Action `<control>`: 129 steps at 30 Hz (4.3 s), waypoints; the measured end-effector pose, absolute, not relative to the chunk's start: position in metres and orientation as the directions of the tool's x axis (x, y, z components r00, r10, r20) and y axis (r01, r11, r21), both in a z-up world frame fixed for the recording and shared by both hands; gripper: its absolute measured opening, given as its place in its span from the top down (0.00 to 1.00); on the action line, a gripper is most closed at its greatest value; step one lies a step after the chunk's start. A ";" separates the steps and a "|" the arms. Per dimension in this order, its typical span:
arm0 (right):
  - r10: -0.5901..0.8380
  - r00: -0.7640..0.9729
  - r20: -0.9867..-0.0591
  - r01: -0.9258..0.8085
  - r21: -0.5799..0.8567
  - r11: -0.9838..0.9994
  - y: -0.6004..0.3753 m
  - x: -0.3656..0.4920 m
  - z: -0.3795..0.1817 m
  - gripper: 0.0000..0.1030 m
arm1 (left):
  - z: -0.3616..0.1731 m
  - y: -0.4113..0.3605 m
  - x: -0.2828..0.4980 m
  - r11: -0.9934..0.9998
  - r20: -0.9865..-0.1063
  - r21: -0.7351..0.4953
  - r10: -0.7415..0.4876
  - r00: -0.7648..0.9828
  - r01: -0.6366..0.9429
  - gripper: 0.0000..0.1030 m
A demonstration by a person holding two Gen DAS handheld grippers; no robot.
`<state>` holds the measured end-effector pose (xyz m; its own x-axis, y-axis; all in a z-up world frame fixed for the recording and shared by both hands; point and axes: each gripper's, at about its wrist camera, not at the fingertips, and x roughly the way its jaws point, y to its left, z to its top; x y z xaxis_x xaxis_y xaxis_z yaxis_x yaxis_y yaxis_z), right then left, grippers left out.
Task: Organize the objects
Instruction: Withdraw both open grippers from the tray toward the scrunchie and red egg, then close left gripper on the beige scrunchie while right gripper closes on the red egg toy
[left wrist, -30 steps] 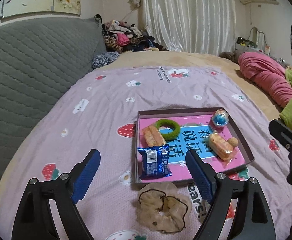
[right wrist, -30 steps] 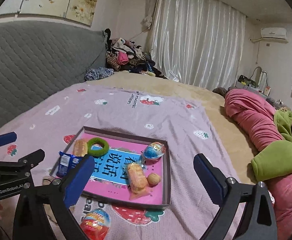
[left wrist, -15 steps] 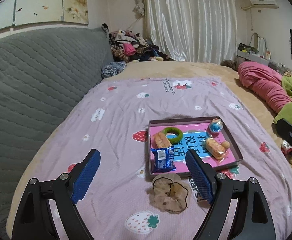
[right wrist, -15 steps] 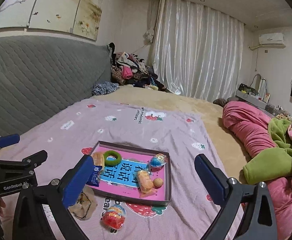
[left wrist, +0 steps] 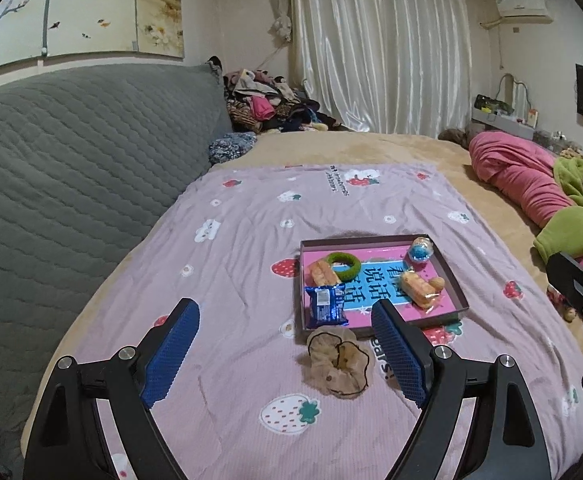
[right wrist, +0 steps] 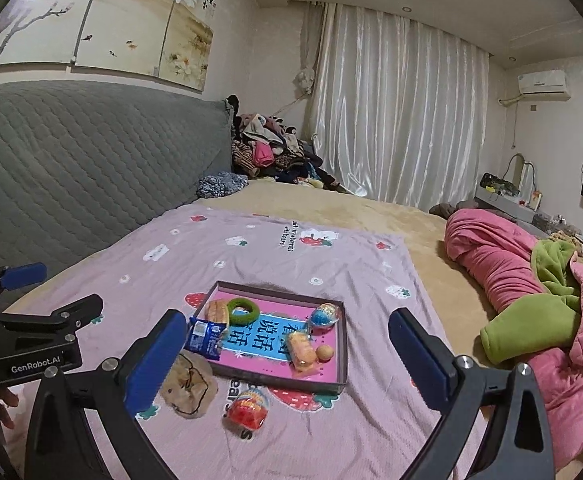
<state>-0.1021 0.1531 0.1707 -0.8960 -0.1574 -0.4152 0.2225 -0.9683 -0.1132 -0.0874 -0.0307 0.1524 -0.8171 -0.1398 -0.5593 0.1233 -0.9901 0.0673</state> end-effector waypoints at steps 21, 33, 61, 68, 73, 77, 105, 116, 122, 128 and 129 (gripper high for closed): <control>-0.182 -0.890 -0.418 0.245 -0.102 -0.964 0.161 -0.048 0.168 0.01 | 0.148 -0.027 -0.040 -0.992 -0.576 0.073 -0.127 -0.807 0.104 0.04; -0.192 -0.869 -0.457 0.263 -0.098 -0.960 0.163 -0.032 0.146 0.01 | 0.127 -0.026 -0.026 -0.990 -0.610 0.093 -0.138 -0.780 0.102 0.04; -0.196 -0.809 -0.553 0.292 -0.090 -0.952 0.154 -0.040 0.091 0.01 | 0.067 -0.034 -0.035 -0.992 -0.697 0.081 -0.128 -0.706 0.100 0.04; -0.197 -0.788 -0.583 0.300 -0.085 -0.950 0.152 -0.050 0.073 0.01 | 0.047 -0.033 -0.049 -0.993 -0.724 0.080 -0.121 -0.679 0.092 0.04; -0.198 -0.773 -0.603 0.303 -0.076 -0.950 0.150 -0.059 0.058 0.01 | 0.037 -0.033 -0.057 -0.993 -0.733 0.074 -0.114 -0.671 0.088 0.04; -0.197 -0.764 -0.614 0.307 -0.078 -0.948 0.148 -0.067 0.048 0.01 | 0.029 -0.035 -0.067 -0.995 -0.742 0.060 -0.099 -0.663 0.082 0.04; -0.178 -0.682 -0.709 0.316 -0.066 -0.947 0.131 -0.155 -0.024 0.01 | -0.033 -0.044 -0.165 -0.998 -0.809 0.006 -0.041 -0.586 0.061 0.04; -0.172 -0.656 -0.735 0.303 -0.047 -0.952 0.130 -0.181 -0.045 0.01 | -0.048 -0.052 -0.190 -0.997 -0.818 -0.037 -0.009 -0.574 0.069 0.04; -0.165 -0.652 -0.740 0.290 -0.042 -0.956 0.131 -0.194 -0.051 0.01 | -0.054 -0.047 -0.204 -0.997 -0.822 -0.043 0.002 -0.570 0.058 0.04; -0.168 -0.645 -0.745 0.282 -0.028 -0.959 0.129 -0.208 -0.058 0.01 | -0.060 -0.045 -0.222 -0.997 -0.824 -0.055 0.014 -0.567 0.056 0.04; -0.165 -0.642 -0.749 0.279 -0.028 -0.960 0.128 -0.212 -0.060 0.01 | -0.061 -0.045 -0.224 -0.997 -0.824 -0.057 0.015 -0.567 0.057 0.04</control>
<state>-0.2116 0.1284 -0.0596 -0.6415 -0.1652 -0.7491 0.2795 -0.9598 -0.0277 -0.2243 -0.0446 -0.0613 -0.5670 0.0148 -0.8236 0.0571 -0.9967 -0.0572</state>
